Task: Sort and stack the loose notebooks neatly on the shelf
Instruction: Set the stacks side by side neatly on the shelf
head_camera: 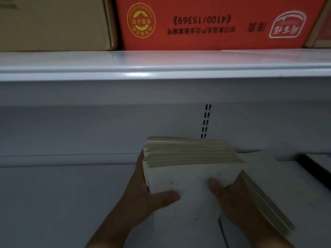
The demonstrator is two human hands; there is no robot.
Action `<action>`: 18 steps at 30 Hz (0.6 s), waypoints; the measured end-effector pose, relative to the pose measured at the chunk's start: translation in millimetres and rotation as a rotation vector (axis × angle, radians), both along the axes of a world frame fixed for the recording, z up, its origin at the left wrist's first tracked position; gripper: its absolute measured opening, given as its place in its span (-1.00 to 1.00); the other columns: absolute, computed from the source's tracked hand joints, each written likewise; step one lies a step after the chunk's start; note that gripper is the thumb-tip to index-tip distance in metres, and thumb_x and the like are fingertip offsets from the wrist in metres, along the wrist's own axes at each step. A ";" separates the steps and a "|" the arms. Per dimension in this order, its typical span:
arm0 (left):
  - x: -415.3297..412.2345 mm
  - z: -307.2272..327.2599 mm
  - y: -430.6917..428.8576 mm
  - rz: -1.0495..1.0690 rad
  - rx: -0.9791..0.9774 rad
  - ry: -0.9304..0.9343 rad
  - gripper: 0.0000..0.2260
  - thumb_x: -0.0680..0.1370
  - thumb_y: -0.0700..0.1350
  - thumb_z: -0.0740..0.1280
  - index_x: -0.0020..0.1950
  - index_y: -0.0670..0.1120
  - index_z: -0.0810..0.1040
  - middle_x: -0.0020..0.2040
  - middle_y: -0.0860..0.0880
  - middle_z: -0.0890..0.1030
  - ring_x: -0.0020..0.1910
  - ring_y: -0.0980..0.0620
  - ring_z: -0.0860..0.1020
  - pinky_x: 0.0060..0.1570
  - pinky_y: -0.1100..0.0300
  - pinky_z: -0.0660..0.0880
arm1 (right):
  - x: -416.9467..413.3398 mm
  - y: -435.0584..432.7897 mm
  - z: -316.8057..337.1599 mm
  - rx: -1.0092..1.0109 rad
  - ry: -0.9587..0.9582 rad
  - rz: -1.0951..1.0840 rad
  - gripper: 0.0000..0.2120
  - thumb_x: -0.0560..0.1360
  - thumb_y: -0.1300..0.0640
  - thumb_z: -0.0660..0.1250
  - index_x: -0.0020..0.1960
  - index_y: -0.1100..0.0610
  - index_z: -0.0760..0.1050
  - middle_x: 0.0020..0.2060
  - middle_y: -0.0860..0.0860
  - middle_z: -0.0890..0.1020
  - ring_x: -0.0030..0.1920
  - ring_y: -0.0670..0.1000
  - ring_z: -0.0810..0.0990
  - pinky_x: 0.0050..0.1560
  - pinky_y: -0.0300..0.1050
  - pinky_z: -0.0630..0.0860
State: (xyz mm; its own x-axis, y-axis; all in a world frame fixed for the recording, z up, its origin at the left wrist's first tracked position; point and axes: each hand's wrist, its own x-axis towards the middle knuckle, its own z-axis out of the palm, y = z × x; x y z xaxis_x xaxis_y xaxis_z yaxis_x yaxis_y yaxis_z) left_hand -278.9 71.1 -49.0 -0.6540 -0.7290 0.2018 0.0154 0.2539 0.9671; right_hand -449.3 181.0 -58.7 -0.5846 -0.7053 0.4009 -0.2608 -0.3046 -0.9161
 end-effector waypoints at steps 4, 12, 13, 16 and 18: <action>6.2 -16.1 -5.9 -0.092 0.003 -0.182 0.02 0.21 -0.30 0.58 0.48 -0.04 0.03 0.19 0.33 0.37 0.04 0.65 0.38 -0.12 0.67 0.36 | -13.4 -1.0 -45.2 0.256 0.046 0.136 -0.09 -0.02 -0.52 0.38 0.18 -0.03 0.37 -0.07 -0.51 0.59 0.03 -0.40 0.55 -0.05 -0.50 0.50; 8.2 -44.2 -11.7 -0.145 0.040 -0.269 0.00 0.20 -0.24 0.61 0.47 0.04 0.09 0.21 0.32 0.48 0.13 0.54 0.43 -0.03 0.55 0.45 | -21.7 -9.9 -51.2 0.327 0.084 0.157 -0.05 0.07 -0.42 0.43 0.31 0.05 0.32 0.00 -0.36 0.60 0.03 -0.45 0.52 -0.07 -0.53 0.45; 9.0 -47.0 -12.2 -0.106 0.082 -0.230 -0.06 0.17 -0.25 0.61 0.43 0.05 0.20 0.17 0.26 0.57 0.16 0.40 0.50 -0.02 0.45 0.50 | -19.9 -10.7 -47.3 0.347 0.100 0.152 -0.02 0.06 -0.48 0.38 0.32 0.03 0.31 0.03 -0.34 0.56 0.02 -0.46 0.52 -0.09 -0.54 0.45; 12.0 -38.5 -14.8 -0.064 0.193 -0.170 -0.21 0.09 -0.20 0.62 0.27 0.06 0.43 0.11 0.16 0.65 0.12 0.15 0.60 -0.04 0.29 0.57 | -18.5 -10.9 -31.6 0.453 0.099 0.191 -0.16 0.18 -0.41 0.30 0.34 0.02 0.34 0.06 -0.26 0.55 -0.03 -0.41 0.54 -0.10 -0.52 0.44; 14.3 -27.6 -15.9 -0.117 0.294 -0.209 -0.24 0.01 -0.03 0.62 0.20 0.05 0.52 0.06 0.09 0.69 0.05 0.09 0.64 -0.04 0.20 0.58 | -22.7 -12.4 -22.7 0.618 0.036 0.235 -0.25 0.19 -0.38 0.26 0.28 -0.01 0.44 0.06 -0.15 0.60 -0.02 -0.26 0.58 -0.04 -0.41 0.48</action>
